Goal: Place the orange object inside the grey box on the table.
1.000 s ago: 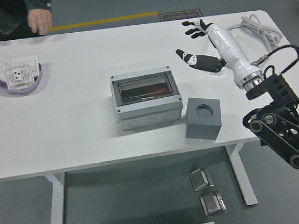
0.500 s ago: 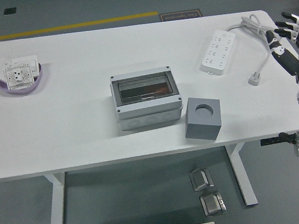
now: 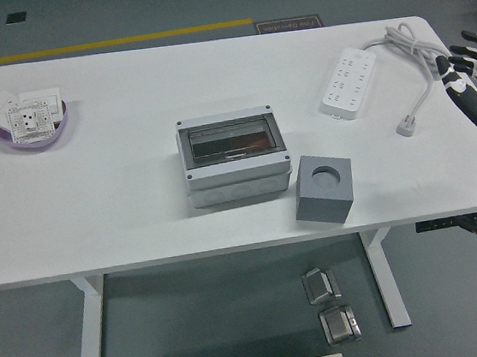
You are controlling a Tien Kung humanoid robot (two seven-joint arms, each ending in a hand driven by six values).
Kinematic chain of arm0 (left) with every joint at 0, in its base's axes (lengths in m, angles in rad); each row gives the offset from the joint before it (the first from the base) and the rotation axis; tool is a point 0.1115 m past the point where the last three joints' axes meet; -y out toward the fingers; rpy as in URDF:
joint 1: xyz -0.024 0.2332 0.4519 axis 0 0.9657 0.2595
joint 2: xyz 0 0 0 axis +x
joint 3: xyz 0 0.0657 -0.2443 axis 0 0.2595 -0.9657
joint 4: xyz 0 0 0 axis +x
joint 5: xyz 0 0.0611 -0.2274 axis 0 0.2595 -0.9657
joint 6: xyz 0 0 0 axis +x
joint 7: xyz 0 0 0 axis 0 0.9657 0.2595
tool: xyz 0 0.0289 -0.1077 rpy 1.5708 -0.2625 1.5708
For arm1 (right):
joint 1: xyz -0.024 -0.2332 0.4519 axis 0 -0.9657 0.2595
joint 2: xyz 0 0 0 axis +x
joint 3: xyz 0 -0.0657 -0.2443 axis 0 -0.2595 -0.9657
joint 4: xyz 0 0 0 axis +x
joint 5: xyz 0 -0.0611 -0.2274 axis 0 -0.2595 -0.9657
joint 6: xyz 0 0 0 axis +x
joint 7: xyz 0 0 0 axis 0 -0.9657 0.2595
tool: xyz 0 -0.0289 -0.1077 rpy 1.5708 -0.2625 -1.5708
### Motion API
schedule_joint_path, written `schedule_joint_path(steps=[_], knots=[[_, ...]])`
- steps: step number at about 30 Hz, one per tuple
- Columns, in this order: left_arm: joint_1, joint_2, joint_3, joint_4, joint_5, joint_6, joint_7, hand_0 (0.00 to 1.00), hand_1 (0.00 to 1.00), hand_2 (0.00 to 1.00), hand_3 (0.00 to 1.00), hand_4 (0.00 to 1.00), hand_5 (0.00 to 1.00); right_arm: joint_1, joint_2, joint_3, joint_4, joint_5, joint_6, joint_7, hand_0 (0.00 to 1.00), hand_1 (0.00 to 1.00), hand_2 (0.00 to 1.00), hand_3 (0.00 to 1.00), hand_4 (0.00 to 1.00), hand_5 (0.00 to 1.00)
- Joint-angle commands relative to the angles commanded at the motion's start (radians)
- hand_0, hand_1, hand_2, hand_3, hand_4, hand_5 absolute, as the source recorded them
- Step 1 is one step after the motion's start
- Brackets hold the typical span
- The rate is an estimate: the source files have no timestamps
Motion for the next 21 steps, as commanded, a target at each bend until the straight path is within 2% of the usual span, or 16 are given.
schedule_joint_path(steps=[1,2,7,8,10,13,14,21], knots=[[-0.001,0.0,0.005,0.0,-0.005,0.0,0.0,0.63,0.542,0.528,0.577,0.389,0.092,-0.001,0.001,0.003,0.0,-0.009,0.003,-0.006,0.718,0.676,0.714,0.792,0.872,0.439],[-0.002,0.0,0.011,0.0,-0.012,0.0,0.0,0.63,0.542,0.528,0.576,0.389,0.094,-0.001,0.002,0.007,0.001,-0.021,0.007,-0.016,0.789,0.729,0.762,0.834,0.907,0.461],[-0.008,0.0,0.028,0.0,-0.029,0.001,0.0,0.63,0.542,0.528,0.576,0.389,0.094,0.001,-0.001,0.017,0.003,-0.098,0.031,-0.082,0.789,0.729,0.762,0.834,0.907,0.461],[-0.008,0.0,0.032,0.0,-0.034,0.001,0.0,0.631,0.543,0.529,0.576,0.39,0.094,0.001,-0.001,0.021,0.004,-0.12,0.035,-0.098,0.844,0.776,0.801,0.871,0.917,0.468],[-0.008,0.001,0.035,0.0,-0.039,0.001,0.001,0.631,0.543,0.529,0.576,0.39,0.094,0.001,0.005,0.03,0.004,-0.145,0.038,-0.113,0.844,0.776,0.801,0.871,0.917,0.468],[-0.005,0.003,0.028,0.0,-0.035,0.0,0.001,0.631,0.543,0.529,0.576,0.39,0.094,0.002,0.015,0.044,0.006,-0.162,0.036,-0.119,0.844,0.776,0.801,0.871,0.917,0.468],[-0.004,0.004,0.026,0.0,-0.034,0.0,0.001,0.631,0.543,0.529,0.577,0.391,0.094,0.002,0.016,0.047,0.006,-0.164,0.035,-0.12,0.872,0.81,0.839,0.894,0.899,0.459],[0.0,-0.002,0.031,0.0,-0.047,0.003,0.001,0.631,0.544,0.532,0.577,0.392,0.093,-0.004,0.016,0.066,0.004,-0.164,0.022,-0.11,0.885,0.818,0.844,0.899,0.89,0.456]])
